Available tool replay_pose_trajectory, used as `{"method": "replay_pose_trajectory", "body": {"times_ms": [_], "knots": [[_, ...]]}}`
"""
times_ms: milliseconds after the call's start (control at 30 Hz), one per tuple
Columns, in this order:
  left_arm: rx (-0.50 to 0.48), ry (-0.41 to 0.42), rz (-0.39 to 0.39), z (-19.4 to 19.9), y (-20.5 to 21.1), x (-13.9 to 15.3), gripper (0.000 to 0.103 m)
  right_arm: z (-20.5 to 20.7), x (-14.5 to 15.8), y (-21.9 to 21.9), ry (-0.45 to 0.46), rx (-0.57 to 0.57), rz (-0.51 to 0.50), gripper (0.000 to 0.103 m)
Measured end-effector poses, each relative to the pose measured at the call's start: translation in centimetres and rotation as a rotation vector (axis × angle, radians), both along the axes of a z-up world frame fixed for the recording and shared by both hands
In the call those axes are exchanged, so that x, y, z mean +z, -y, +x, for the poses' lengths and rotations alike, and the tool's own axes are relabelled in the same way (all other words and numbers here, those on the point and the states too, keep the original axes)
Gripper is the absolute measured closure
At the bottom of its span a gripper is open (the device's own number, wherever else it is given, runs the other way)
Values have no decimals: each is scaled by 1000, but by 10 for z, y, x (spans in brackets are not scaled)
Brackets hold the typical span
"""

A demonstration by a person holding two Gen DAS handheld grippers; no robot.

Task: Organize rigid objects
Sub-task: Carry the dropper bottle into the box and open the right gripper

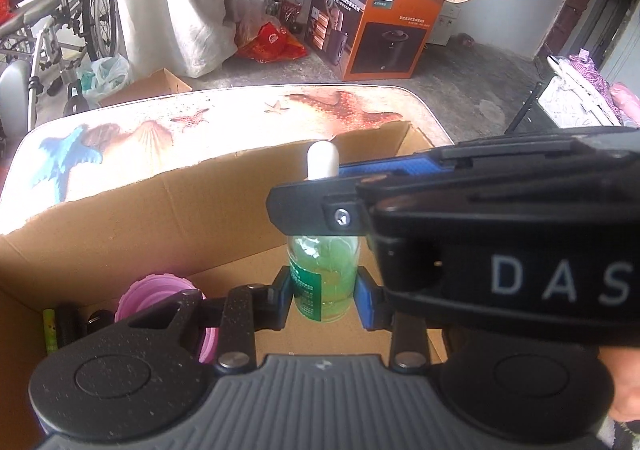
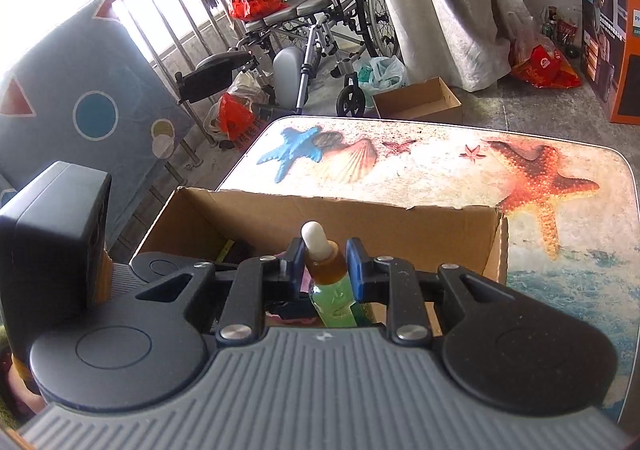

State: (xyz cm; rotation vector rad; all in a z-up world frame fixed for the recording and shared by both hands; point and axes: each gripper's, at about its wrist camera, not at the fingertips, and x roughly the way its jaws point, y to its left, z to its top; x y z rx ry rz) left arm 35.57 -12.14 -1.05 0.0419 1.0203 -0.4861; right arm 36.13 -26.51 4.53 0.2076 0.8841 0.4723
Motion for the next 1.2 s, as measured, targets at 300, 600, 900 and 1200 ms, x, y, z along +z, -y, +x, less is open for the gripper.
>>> {"method": "replay_pose_trajectory", "body": {"times_ms": [300,600,900,1200], "knots": [[39,-69,-15,26,-1,-13,67,37,-30,2,-42,0,-14,82],[47,-80,-10,27,2,-15,44,42,-50,-4,-79,15,-32,80],[32,-13,10,6,4,8,28,29,-33,3,-60,-12,9,67],[17,60,-9,-40,-11,50,24,-42,25,33,51,-82,81,62]]}}
